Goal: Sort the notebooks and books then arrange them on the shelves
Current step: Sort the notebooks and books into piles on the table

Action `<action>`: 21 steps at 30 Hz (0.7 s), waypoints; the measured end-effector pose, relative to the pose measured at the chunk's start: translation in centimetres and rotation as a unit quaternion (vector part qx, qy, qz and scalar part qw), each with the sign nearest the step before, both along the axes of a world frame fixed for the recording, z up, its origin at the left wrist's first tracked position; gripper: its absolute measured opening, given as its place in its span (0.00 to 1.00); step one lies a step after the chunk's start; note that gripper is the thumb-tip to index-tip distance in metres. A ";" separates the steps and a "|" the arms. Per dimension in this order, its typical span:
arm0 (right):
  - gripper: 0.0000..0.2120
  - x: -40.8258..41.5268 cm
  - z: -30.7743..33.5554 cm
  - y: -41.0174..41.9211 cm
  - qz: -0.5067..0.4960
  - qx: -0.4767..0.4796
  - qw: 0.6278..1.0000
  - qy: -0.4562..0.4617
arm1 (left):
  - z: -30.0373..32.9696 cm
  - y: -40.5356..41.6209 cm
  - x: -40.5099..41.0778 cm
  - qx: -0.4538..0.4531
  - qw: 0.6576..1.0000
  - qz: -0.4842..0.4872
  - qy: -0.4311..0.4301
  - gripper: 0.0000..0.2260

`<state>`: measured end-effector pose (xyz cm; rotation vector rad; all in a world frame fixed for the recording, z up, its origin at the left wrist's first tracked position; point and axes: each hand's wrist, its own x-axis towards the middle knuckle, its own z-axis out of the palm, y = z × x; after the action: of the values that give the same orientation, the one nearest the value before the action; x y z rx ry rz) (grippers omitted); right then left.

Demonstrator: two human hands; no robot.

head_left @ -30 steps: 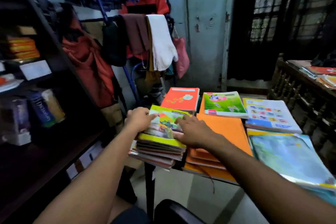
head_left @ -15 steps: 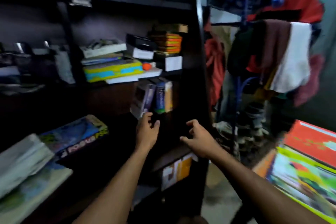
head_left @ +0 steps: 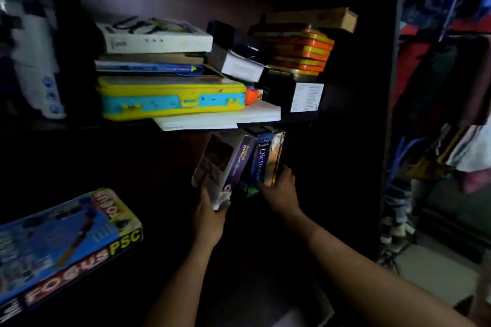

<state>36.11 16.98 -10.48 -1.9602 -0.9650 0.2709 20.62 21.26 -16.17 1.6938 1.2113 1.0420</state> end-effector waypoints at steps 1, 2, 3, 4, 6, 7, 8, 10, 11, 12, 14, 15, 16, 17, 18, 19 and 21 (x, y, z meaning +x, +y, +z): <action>0.46 -0.2 -0.5 1.3 -0.007 0.016 1.000 0.020 | -0.2 0.1 0.0 -0.001 1.000 0.001 0.000 0.33; 0.48 -0.5 -0.9 2.4 -0.020 0.031 0.999 0.034 | -0.2 0.1 -0.1 0.004 1.000 0.000 0.000 0.31; 0.49 -0.9 -1.4 3.4 -0.046 0.048 0.997 0.040 | -0.1 0.1 0.1 0.015 1.000 -0.003 0.002 0.30; 0.51 -1.5 -1.9 4.4 -0.076 0.067 0.994 0.043 | 0.0 0.1 0.1 0.027 1.000 -0.006 0.004 0.30; 0.52 -2.2 -2.8 5.5 -0.119 0.109 0.985 0.052 | 0.0 0.1 0.1 0.036 0.999 -0.015 0.014 0.31; 0.51 -2.2 -3.2 5.7 -0.128 0.126 0.982 0.056 | 0.0 0.0 0.0 0.043 0.999 -0.016 0.015 0.33; 0.50 -2.0 -3.6 5.9 -0.131 0.137 0.980 0.057 | -0.1 0.1 -0.1 0.053 0.998 -0.015 0.014 0.34; 0.48 -1.5 -4.0 6.1 -0.134 0.132 0.981 0.051 | -0.6 0.6 -0.1 0.079 0.997 -0.014 0.004 0.37; 0.47 -1.4 -4.0 6.2 -0.139 0.122 0.982 0.044 | -0.7 0.6 0.0 0.083 0.996 -0.016 0.002 0.38; 0.46 -1.4 -4.0 6.2 -0.143 0.117 0.982 0.036 | -0.7 0.7 -0.1 0.082 0.996 -0.020 0.000 0.40; 0.44 -1.4 -4.1 6.3 -0.130 0.124 0.983 0.034 | -1.0 1.0 0.0 0.082 0.996 -0.034 0.000 0.42; 0.42 -1.5 -4.2 6.3 -0.111 0.132 0.984 0.043 | -1.1 1.1 0.0 0.081 0.996 -0.046 -0.001 0.43; 0.40 -1.5 -4.2 6.2 -0.090 0.133 0.985 0.057 | -1.2 1.4 0.0 0.075 0.995 -0.060 -0.007 0.44; 0.39 -1.5 -4.1 6.0 -0.075 0.127 0.987 0.069 | -1.1 1.5 0.0 0.063 0.995 -0.076 -0.013 0.43; 0.39 -1.5 -3.9 5.7 -0.065 0.120 0.988 0.075 | -1.1 1.6 0.1 0.052 0.994 -0.087 -0.030 0.43; 0.39 -1.7 -3.7 5.4 -0.059 0.114 0.989 0.074 | -1.1 1.6 0.1 0.043 0.994 -0.090 -0.045 0.42; 0.40 -2.4 -3.1 4.1 -0.048 0.104 0.991 0.063 | -0.7 1.2 -0.3 0.018 0.993 -0.087 -0.073 0.43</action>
<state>33.68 21.09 -13.56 -1.7705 -0.7833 0.2269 20.34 22.42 -16.84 1.6870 0.9393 1.0656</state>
